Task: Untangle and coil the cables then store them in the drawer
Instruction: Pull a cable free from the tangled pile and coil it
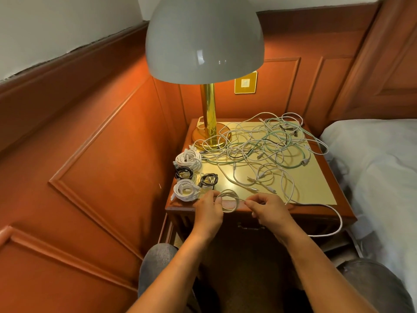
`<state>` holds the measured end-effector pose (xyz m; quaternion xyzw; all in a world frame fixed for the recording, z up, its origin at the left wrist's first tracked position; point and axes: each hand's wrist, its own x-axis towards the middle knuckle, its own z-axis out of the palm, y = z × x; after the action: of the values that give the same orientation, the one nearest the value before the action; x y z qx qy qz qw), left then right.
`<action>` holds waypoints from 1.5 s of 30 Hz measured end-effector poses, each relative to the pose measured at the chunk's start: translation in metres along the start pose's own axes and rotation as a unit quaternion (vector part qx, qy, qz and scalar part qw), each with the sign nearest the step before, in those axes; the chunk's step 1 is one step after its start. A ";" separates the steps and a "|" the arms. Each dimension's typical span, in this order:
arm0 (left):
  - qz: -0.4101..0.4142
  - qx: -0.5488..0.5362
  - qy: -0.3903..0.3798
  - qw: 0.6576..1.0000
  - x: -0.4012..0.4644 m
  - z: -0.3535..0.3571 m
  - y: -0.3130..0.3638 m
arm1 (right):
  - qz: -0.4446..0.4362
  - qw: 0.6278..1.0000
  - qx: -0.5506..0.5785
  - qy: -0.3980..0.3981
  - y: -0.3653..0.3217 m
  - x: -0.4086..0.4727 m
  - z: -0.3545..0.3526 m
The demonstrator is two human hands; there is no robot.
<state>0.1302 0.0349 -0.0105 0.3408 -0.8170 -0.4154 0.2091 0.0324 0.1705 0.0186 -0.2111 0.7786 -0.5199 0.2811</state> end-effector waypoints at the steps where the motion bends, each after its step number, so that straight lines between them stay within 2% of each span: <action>1: -0.034 -0.035 -0.001 0.999 0.003 -0.001 -0.002 | -0.004 1.000 0.001 0.010 0.003 0.006 0.006; 4: -0.119 -0.140 0.008 0.983 0.008 0.000 -0.001 | -0.011 0.999 0.008 0.037 0.010 0.024 0.026; 6: -0.144 -0.165 0.024 0.975 0.014 0.003 -0.002 | 0.006 0.998 0.029 0.048 0.014 0.034 0.037; 10: -0.188 -0.192 0.022 0.963 0.028 0.021 -0.018 | 0.082 0.972 0.214 0.059 0.022 0.049 0.050; 12: -0.192 -0.176 0.020 0.965 0.036 0.038 -0.040 | 0.094 0.964 0.235 0.074 0.025 0.056 0.051; 15: -0.190 -0.115 0.012 0.975 0.033 0.036 -0.037 | 0.103 0.969 0.205 0.092 0.031 0.066 0.054; 20: -0.170 -0.049 0.054 0.983 0.030 0.024 -0.026 | 0.030 0.993 -0.012 0.112 0.030 0.078 0.057; 24: -0.142 -0.038 0.066 0.987 0.029 0.024 -0.030 | 0.006 0.988 -0.094 0.119 0.031 0.083 0.059; 29: -0.089 -0.010 0.061 0.994 0.024 0.024 -0.034 | -0.017 0.984 -0.134 0.118 0.033 0.083 0.059; 35: -0.073 0.014 0.040 0.996 0.023 0.020 -0.033 | -0.043 0.988 -0.109 0.098 0.033 0.072 0.051; 40: -0.042 0.025 0.035 0.998 0.018 0.017 -0.029 | -0.063 0.984 -0.104 0.131 0.029 0.062 0.030; 45: 0.035 0.064 0.030 0.997 0.021 0.016 -0.013 | -0.068 0.976 -0.121 0.169 0.029 0.057 -0.003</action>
<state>0.1108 0.0225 -0.0284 0.3372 -0.8467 -0.3443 0.2255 -0.0133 0.1481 -0.0199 -0.2047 0.8560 -0.4676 0.0820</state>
